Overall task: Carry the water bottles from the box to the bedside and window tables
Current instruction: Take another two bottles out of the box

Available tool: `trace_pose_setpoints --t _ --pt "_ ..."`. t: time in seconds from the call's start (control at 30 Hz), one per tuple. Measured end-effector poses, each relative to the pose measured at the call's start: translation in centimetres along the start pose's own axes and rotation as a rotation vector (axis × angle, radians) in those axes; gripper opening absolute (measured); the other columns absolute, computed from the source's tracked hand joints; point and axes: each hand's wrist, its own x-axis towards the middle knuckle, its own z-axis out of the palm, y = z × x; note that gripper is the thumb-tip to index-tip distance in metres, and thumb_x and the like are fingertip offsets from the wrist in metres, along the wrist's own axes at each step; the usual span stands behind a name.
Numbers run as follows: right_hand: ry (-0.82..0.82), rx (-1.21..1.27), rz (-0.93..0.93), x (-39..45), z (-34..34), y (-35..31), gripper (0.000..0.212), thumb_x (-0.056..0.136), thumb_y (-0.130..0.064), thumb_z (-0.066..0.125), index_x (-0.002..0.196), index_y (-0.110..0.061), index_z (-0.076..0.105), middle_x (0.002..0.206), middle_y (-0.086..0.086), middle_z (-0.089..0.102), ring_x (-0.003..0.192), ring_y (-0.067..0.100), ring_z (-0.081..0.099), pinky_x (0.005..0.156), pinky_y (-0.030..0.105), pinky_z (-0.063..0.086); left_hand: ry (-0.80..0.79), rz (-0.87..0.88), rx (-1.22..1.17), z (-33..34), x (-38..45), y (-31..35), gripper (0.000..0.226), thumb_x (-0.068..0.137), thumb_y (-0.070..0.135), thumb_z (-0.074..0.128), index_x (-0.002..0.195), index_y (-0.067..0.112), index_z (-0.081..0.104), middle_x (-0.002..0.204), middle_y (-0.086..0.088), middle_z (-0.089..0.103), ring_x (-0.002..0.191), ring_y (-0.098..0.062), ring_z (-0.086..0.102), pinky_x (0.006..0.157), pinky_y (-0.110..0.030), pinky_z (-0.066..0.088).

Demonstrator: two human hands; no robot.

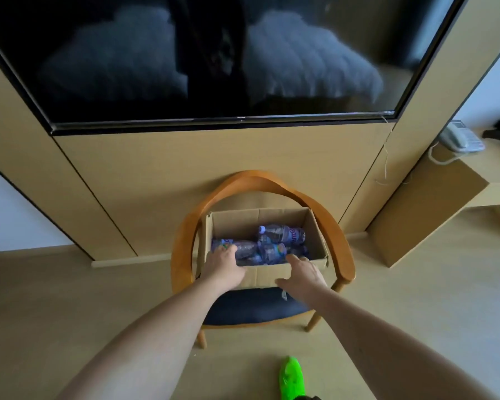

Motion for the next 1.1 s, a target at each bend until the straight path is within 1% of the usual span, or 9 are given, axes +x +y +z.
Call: trace_pose_setpoints --t 0.13,0.37,0.5,0.63,0.73,0.83,0.9,1.0,1.1 --pt "-0.067 -0.03 -0.015 7.8 -0.6 0.1 0.072 0.088 -0.049 0.067 0.149 -0.024 0.04 0.134 0.007 0.056 0.124 0.029 0.052 0.097 0.042 0.051 -0.054 -0.047 -0.029 1.2 6.3 -0.6 0.06 0.088 0.046 0.067 0.142 0.024 0.051 0.138 -0.004 0.057 0.119 -0.027 0.058 0.094 -0.036 0.051" --pt "-0.258 -0.011 0.042 22.5 0.4 1.5 0.076 0.088 -0.044 0.067 0.154 -0.027 0.033 0.137 0.008 0.056 0.126 0.029 0.052 0.096 0.042 0.053 -0.186 -0.234 -0.042 3.1 17.5 -0.4 0.068 0.094 0.042 0.065 0.154 0.023 0.04 0.152 -0.006 0.046 0.136 -0.028 0.047 0.11 -0.042 0.045" --pt "-0.274 0.083 0.135 28.3 1.5 2.7 0.062 0.086 -0.041 0.071 0.141 -0.026 0.048 0.127 0.008 0.058 0.115 0.028 0.057 0.082 0.036 0.053 -0.262 -0.269 -0.011 5.2 22.0 0.0 0.067 0.094 0.04 0.067 0.153 0.02 0.041 0.153 -0.007 0.045 0.142 -0.026 0.042 0.113 -0.045 0.043" --pt "-0.22 -0.087 0.044 32.2 2.8 4.1 0.072 0.087 -0.04 0.07 0.149 -0.025 0.036 0.151 0.009 0.039 0.139 0.031 0.035 0.108 0.047 0.041 -0.296 -0.302 0.027 7.4 24.9 -0.1 0.07 0.092 0.043 0.068 0.153 0.021 0.04 0.154 -0.006 0.045 0.145 -0.027 0.037 0.116 -0.047 0.039" --pt "-0.257 -0.21 -0.092 34.5 3.7 5.2 0.086 0.086 -0.042 0.07 0.157 -0.025 0.024 0.158 0.007 0.03 0.148 0.032 0.021 0.118 0.05 0.027 -0.341 -0.308 0.082 9.0 27.0 -0.4 0.077 0.089 0.042 0.072 0.155 0.025 0.037 0.162 -0.005 0.035 0.15 -0.029 0.028 0.12 -0.052 0.031" --pt "-0.315 -0.31 -0.155 35.6 5.2 5.9 0.098 0.08 -0.026 0.073 0.159 -0.025 0.015 0.158 0.007 0.02 0.145 0.032 0.019 0.121 0.052 0.021 -0.464 -0.275 0.204 10.7 29.0 -1.0 0.084 0.085 0.028 0.071 0.158 0.03 0.029 0.168 -0.002 0.021 0.155 -0.031 0.014 0.124 -0.058 0.016" --pt "-0.296 -0.377 -0.154 35.9 6.1 5.9 0.1 0.077 -0.018 0.073 0.158 -0.024 0.015 0.153 0.009 0.016 0.14 0.034 0.02 0.12 0.055 0.02 -0.538 -0.28 0.263 11.9 29.8 -1.6 0.087 0.083 0.019 0.068 0.159 0.032 0.026 0.168 -0.001 0.021 0.155 -0.032 0.013 0.123 -0.062 0.013" --pt "-0.246 -0.446 -0.194 36.5 6.9 5.8 0.087 0.073 -0.013 0.073 0.148 -0.024 0.03 0.142 0.011 0.02 0.128 0.035 0.024 0.115 0.055 0.026 -0.571 -0.279 0.358 13.5 29.8 -2.3 0.088 0.08 0.015 0.07 0.157 0.028 0.029 0.156 -0.001 0.035 0.148 -0.032 0.025 0.12 -0.066 0.017" --pt "-0.21 -0.4 -0.209 36.5 7.2 6.2 0.081 0.069 -0.013 0.076 0.139 -0.023 0.037 0.139 0.01 0.025 0.129 0.034 0.027 0.117 0.052 0.024 -0.485 -0.212 0.497 14.3 29.4 -2.4 0.081 0.076 0.013 0.074 0.149 0.022 0.041 0.144 -0.005 0.043 0.138 -0.033 0.035 0.116 -0.064 0.028"
